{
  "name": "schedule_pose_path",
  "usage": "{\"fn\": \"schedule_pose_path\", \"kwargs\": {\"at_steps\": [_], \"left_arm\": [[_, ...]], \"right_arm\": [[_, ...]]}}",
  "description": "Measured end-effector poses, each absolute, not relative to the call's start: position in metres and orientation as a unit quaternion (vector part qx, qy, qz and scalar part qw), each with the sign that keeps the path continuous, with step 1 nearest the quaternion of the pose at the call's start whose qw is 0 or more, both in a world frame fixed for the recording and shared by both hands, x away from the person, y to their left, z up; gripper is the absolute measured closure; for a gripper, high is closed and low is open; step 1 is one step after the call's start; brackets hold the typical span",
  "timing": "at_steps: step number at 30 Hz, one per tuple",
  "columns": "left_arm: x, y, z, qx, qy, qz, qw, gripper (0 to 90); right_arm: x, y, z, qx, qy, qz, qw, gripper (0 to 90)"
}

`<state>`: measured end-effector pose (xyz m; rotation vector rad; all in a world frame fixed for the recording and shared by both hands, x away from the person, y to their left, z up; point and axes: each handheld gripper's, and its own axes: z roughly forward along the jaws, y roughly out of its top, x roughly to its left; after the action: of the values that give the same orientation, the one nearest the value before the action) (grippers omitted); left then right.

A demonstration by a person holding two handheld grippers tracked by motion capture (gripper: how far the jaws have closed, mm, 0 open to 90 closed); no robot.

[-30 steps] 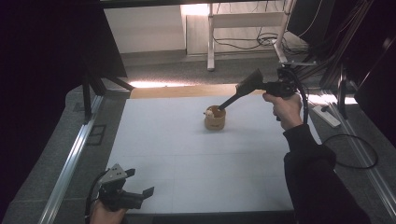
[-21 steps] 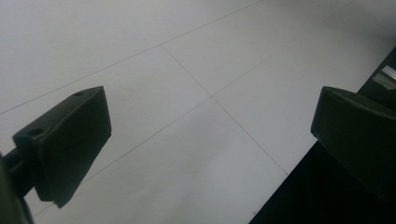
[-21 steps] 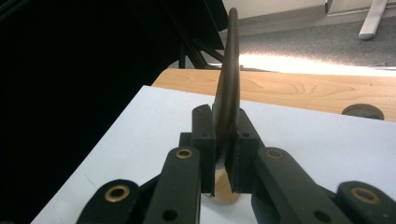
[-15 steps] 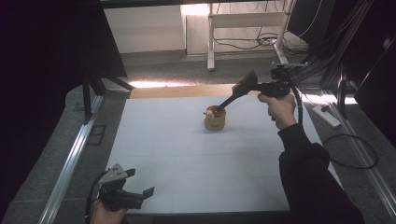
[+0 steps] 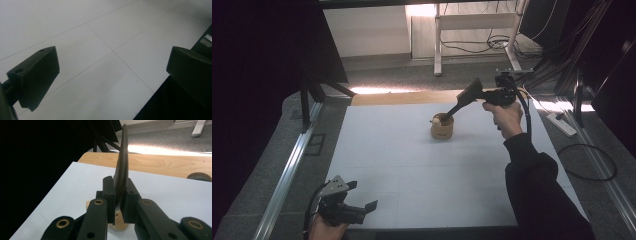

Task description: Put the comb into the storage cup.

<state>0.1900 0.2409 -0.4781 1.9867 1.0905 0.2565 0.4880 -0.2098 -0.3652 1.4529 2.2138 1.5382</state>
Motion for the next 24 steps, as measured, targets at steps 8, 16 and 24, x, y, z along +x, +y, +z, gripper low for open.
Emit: {"fn": "schedule_pose_path", "kwargs": {"at_steps": [8,16,24], "left_arm": [[0.19,0.241,-0.478,0.792,0.434,0.102,0.416,0.0],[0.19,0.241,-0.478,0.794,0.432,0.102,0.415,0.0],[0.19,0.241,-0.478,0.794,0.432,0.102,0.414,0.0]], "right_arm": [[0.491,-0.203,-0.372,0.473,0.726,0.498,0.034,84.2],[0.493,-0.195,-0.378,0.471,0.731,0.493,0.034,84.2],[0.496,-0.191,-0.385,0.473,0.731,0.491,0.029,84.2]]}}
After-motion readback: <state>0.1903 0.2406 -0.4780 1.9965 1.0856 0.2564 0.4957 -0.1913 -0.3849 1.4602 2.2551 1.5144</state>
